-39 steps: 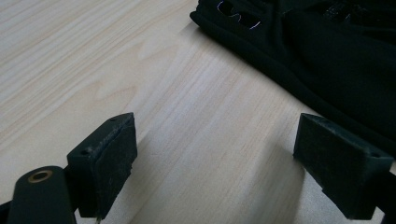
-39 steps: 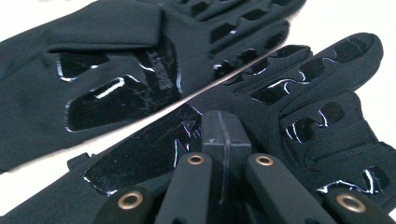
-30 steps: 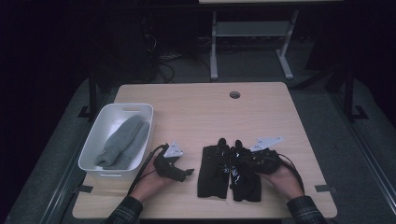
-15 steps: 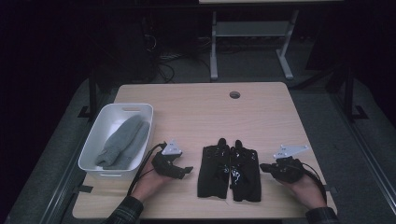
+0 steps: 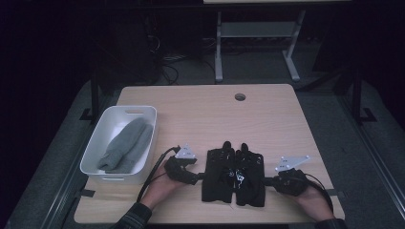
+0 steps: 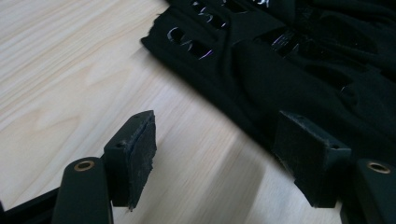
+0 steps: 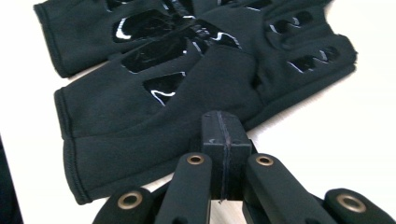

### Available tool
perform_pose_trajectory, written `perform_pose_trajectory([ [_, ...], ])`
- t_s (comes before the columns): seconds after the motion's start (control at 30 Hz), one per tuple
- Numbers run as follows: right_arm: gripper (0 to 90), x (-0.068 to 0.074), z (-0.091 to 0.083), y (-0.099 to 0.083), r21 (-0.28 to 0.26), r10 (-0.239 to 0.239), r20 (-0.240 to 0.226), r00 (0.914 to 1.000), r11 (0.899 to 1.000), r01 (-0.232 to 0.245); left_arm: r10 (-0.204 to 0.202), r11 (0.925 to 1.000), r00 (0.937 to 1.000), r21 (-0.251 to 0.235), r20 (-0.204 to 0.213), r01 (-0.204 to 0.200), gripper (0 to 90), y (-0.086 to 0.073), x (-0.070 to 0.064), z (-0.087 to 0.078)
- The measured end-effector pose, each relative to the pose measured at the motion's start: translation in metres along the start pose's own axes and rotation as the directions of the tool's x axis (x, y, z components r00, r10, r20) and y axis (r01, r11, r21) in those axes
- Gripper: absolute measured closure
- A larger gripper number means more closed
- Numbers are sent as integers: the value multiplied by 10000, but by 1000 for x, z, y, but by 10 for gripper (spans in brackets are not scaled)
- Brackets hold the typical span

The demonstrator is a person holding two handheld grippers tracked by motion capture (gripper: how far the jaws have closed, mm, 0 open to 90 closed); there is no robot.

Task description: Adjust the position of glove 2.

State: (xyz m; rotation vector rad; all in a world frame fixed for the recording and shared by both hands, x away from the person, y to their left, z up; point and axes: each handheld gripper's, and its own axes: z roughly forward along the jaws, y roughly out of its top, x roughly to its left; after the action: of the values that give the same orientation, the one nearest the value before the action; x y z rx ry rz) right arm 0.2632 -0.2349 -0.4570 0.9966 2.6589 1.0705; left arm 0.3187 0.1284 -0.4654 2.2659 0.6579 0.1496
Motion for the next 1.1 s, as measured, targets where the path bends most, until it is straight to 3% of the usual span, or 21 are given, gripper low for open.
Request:
perform_pose_trajectory([
  [0.37,900,15,16,12,151,-529,-618,9967,9984,540,-210,9998,9997,25,93,210,287,3,4,1],
  [0.6,900,25,28,23,201,-826,-963,9919,9962,849,-159,9997,9998,156,-102,161,281,4,11,-1],
  [0.87,900,35,41,34,239,-1240,-1217,9848,9915,1278,-429,9990,9987,-142,-273,425,260,8,24,-3],
  [0.97,900,37,45,37,217,-1274,-1278,9836,9911,1312,-487,9986,9985,-215,-239,482,258,13,26,1],
  [1.1,900,40,50,42,228,-1502,-1266,9805,9878,1543,-505,9986,9986,146,-158,508,255,15,24,12],
])
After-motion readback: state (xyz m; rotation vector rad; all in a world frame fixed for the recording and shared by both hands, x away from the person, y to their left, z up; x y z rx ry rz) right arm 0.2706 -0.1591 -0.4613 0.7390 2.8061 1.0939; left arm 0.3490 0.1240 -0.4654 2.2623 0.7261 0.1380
